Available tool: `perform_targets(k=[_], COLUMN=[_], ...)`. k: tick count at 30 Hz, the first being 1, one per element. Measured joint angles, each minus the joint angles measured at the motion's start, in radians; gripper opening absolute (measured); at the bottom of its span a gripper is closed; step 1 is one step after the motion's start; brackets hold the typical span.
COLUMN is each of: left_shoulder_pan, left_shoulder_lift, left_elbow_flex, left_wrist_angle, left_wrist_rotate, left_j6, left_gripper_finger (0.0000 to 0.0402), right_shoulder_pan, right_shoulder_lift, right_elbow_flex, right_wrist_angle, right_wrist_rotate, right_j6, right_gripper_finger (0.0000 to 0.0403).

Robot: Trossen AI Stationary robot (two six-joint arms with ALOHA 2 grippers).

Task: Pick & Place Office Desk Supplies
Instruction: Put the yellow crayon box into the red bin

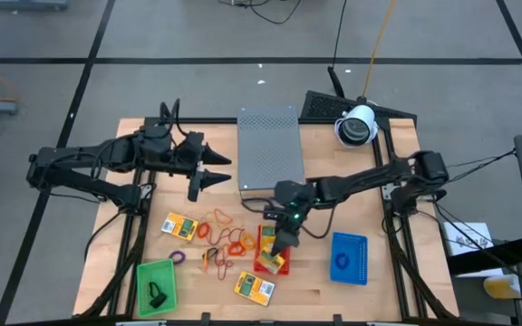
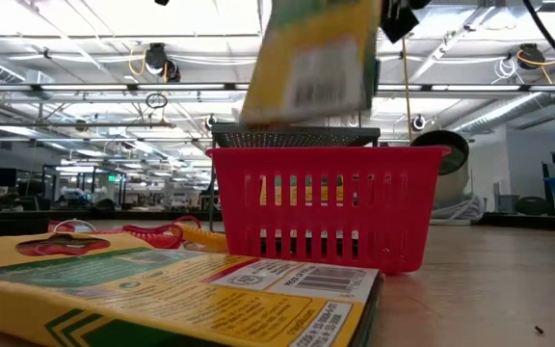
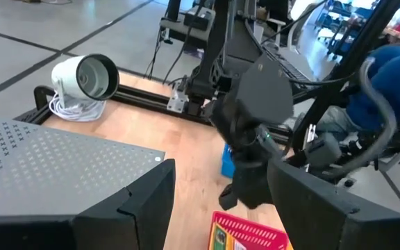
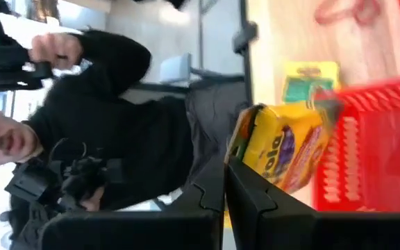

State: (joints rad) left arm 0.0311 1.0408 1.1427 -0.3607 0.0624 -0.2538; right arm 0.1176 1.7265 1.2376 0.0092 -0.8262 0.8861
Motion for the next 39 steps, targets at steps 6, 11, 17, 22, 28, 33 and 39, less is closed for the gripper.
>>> perform_targets(k=[6, 11, 17, 22, 28, 33, 39], left_shoulder_pan=[0.0, 0.0, 0.0, 0.0, 0.0, 0.0, 0.0], left_shoulder_lift=[0.0, 0.0, 0.0, 0.0, 0.0, 0.0, 0.0], left_elbow_flex=[0.0, 0.0, 0.0, 0.0, 0.0, 0.0, 0.0], left_wrist_angle=[-0.012, -0.014, -0.014, -0.019, -0.019, -0.019, -0.018], left_wrist_rotate=[0.0, 0.024, 0.026, 0.026, 0.026, 0.026, 0.026], left_j6=[0.011, 0.026, 0.042, 0.042, 0.05, 0.05, 0.05], left_gripper_finger=[0.0239, 0.0239, 0.0239, 0.0239, 0.0239, 0.0239, 0.0239], right_shoulder_pan=[0.0, 0.0, 0.0, 0.001, 0.001, 0.001, 0.001], right_shoulder_lift=[0.045, 0.047, 0.046, 0.045, 0.045, 0.045, 0.045], right_elbow_flex=[0.005, 0.006, 0.005, 0.005, 0.005, 0.005, 0.005], right_wrist_angle=[-0.019, -0.077, -0.125, -0.151, -0.164, -0.163, -0.157], right_wrist_rotate=[-0.004, 0.079, 0.15, 0.202, 0.23, 0.251, 0.25], right_j6=[-0.006, -0.036, -0.07, -0.084, -0.078, -0.064, -0.063], right_gripper_finger=[0.0, 0.0, 0.0, 0.0, 0.0, 0.0014, 0.0052])
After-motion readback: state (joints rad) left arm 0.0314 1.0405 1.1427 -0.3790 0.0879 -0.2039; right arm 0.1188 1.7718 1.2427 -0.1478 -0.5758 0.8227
